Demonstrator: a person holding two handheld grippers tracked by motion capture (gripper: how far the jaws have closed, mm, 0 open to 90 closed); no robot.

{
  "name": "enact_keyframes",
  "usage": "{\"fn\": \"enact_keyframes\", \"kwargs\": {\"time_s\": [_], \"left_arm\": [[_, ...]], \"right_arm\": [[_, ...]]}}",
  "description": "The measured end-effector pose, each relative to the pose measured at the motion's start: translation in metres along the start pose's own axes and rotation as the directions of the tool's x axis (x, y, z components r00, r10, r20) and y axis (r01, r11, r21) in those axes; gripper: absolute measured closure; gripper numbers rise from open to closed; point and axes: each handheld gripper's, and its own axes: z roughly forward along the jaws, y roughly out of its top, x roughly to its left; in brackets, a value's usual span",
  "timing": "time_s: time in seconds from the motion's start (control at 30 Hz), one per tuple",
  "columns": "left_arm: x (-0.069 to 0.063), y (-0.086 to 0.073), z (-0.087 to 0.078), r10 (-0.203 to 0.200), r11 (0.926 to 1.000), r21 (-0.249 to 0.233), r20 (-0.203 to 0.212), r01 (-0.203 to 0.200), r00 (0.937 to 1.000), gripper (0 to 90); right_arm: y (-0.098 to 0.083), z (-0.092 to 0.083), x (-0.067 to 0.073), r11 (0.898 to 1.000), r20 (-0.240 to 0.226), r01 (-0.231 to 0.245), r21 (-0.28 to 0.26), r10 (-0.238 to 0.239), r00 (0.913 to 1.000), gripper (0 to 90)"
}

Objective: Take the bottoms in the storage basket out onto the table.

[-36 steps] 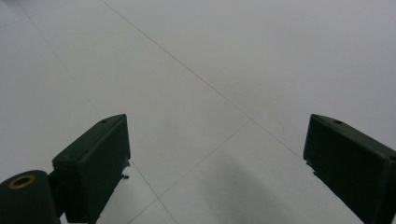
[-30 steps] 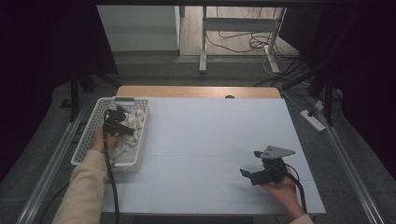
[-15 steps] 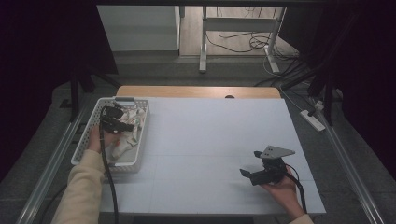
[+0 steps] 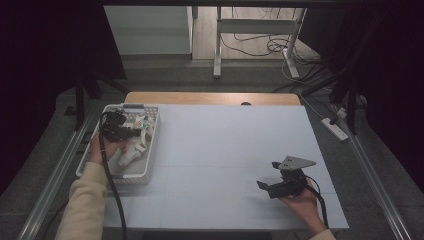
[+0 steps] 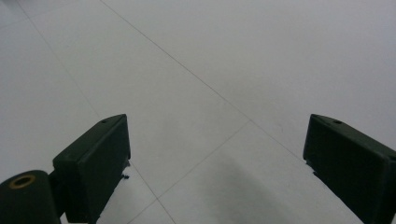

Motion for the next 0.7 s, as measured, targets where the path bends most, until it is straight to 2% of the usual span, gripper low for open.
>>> {"fn": "enact_keyframes", "kwargs": {"time_s": [0.3, 0.7], "left_arm": [[0.001, -0.003, -0.008, -0.016, 0.9988, -0.046, 0.011, 0.016, 0.9998, 74.6], [0.001, -0.003, -0.023, -0.035, 0.9924, -0.117, 0.037, 0.039, 0.9987, 74.6]], "right_arm": [[0.0, 0.001, 0.0, 1.0, -0.004, 0.004, 0.002, -0.004, 1.0, 7.4], [0.0, 0.001, 0.001, 1.0, -0.005, 0.008, 0.002, -0.008, 1.0, 7.4]]}}
